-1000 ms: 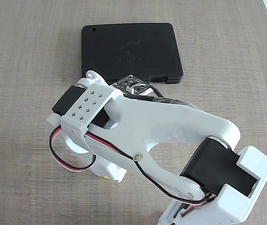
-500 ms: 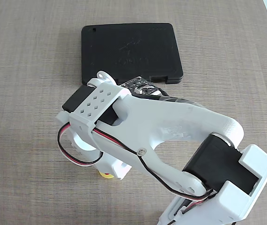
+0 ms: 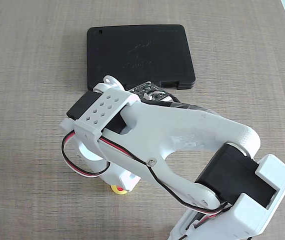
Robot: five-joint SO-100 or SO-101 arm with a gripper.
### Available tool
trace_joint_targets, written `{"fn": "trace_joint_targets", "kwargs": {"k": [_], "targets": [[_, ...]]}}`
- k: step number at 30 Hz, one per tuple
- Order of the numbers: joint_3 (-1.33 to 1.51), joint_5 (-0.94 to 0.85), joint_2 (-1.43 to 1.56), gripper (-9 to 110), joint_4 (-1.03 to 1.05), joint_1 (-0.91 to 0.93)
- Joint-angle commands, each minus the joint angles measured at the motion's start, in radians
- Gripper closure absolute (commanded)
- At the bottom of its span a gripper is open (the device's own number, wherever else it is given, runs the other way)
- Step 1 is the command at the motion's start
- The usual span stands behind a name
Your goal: Grasp a duck and put it on the black surface.
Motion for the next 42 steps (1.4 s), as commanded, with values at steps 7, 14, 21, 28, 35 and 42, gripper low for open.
{"fn": "trace_joint_targets", "kwargs": {"k": [7, 14, 21, 28, 35, 42], "targets": [[-0.003, -0.008, 0.017, 96, -0.003, 0.008], [0.0, -0.006, 0.054, 96, 0.012, 0.009], [0.037, -0.006, 0.36, 96, 0.017, 0.078], [0.026, -0.006, 0.638, 96, 0.086, 0.298], [-0.086, -0.005, 0.769, 96, 0.077, 0.646], [-0.199, 0.008, 0.584, 96, -0.049, 0.692]]}}
